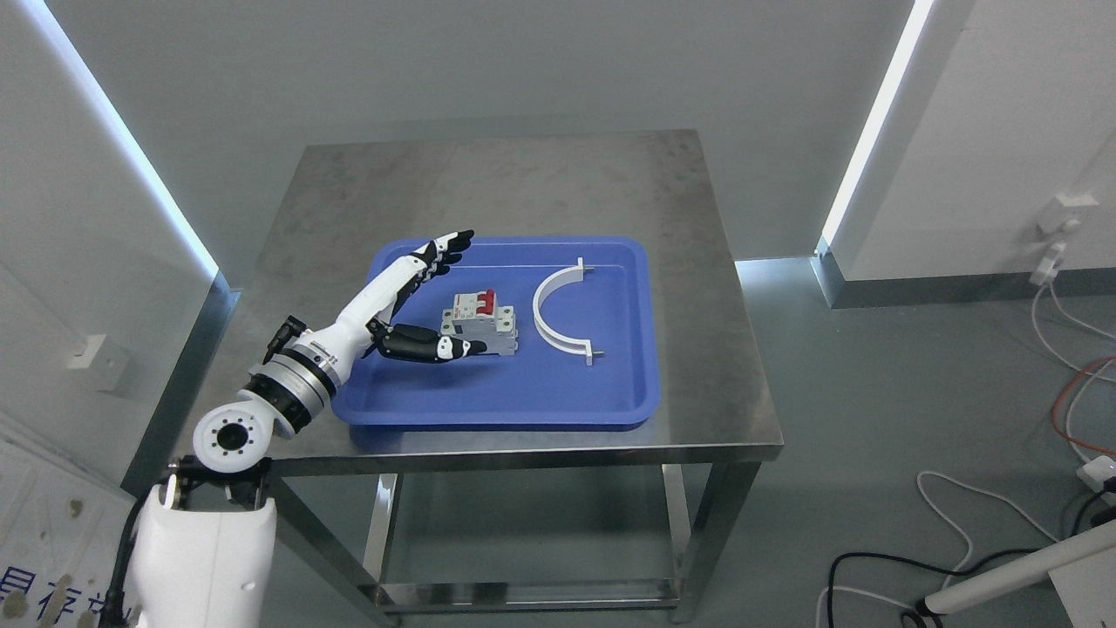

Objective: Place circuit breaker on shelf
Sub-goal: 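Reach the left hand to the grey circuit breaker and grasp it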

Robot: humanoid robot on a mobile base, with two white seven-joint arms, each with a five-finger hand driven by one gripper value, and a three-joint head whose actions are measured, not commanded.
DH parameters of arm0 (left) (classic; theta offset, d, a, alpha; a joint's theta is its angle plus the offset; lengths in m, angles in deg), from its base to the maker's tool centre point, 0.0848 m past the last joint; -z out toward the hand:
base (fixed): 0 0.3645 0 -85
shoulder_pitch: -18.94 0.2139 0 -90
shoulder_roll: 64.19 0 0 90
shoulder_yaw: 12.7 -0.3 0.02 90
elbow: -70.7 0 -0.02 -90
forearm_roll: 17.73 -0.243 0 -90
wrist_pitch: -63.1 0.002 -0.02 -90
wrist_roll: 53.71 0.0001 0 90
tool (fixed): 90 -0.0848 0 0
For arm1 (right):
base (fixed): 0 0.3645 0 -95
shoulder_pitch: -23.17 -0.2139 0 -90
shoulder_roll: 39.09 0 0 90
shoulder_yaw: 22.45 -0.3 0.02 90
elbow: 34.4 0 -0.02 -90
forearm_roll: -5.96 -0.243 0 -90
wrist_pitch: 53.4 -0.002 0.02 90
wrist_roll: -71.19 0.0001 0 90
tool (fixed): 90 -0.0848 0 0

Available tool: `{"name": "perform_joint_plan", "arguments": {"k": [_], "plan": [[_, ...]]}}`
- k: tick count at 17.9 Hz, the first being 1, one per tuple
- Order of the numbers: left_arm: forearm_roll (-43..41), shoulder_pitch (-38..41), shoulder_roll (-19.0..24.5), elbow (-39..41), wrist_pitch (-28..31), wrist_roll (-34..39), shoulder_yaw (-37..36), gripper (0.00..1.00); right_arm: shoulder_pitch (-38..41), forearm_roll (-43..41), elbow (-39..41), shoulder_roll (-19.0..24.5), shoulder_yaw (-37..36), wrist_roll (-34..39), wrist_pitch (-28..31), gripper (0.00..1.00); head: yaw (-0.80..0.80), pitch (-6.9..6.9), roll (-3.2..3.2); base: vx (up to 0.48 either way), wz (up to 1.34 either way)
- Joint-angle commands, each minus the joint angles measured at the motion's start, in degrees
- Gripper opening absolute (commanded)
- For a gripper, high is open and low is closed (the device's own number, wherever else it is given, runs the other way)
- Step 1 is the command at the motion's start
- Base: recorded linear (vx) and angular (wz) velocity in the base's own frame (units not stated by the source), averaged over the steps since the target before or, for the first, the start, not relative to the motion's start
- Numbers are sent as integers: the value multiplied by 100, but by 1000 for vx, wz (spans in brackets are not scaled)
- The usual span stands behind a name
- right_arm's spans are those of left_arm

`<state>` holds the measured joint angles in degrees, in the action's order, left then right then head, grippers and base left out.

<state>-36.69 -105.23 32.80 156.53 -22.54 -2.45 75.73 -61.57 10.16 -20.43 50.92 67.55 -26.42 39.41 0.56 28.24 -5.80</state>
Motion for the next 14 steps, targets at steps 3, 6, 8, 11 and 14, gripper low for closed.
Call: {"name": "perform_joint_plan", "arguments": {"k": [3,6,8,11,14], "plan": [[-670,-90,435,-408,4,-344,-293,62,1,2,0,-100,114,-22,176,100,0,0,0,31,-44],[-950,-20,444,-583,-373,-362,32,51,1,2,0,-100,114,-13,176,100,0,0,0,22,-29],[-995,156,383,-681,-821,-362,322,34,1,2,0,-100,114,-13,176,100,0,0,0,16,-1],[-995,174,164,-874,-1261,-354,621,13,1,2,0,-100,114,-22,167,100,0,0,0,20,-17],[-855,-175,-599,-831,-1306,-257,1489,10,1,2,0,-100,114,-22,176,100,0,0,0,22,-34]]}}
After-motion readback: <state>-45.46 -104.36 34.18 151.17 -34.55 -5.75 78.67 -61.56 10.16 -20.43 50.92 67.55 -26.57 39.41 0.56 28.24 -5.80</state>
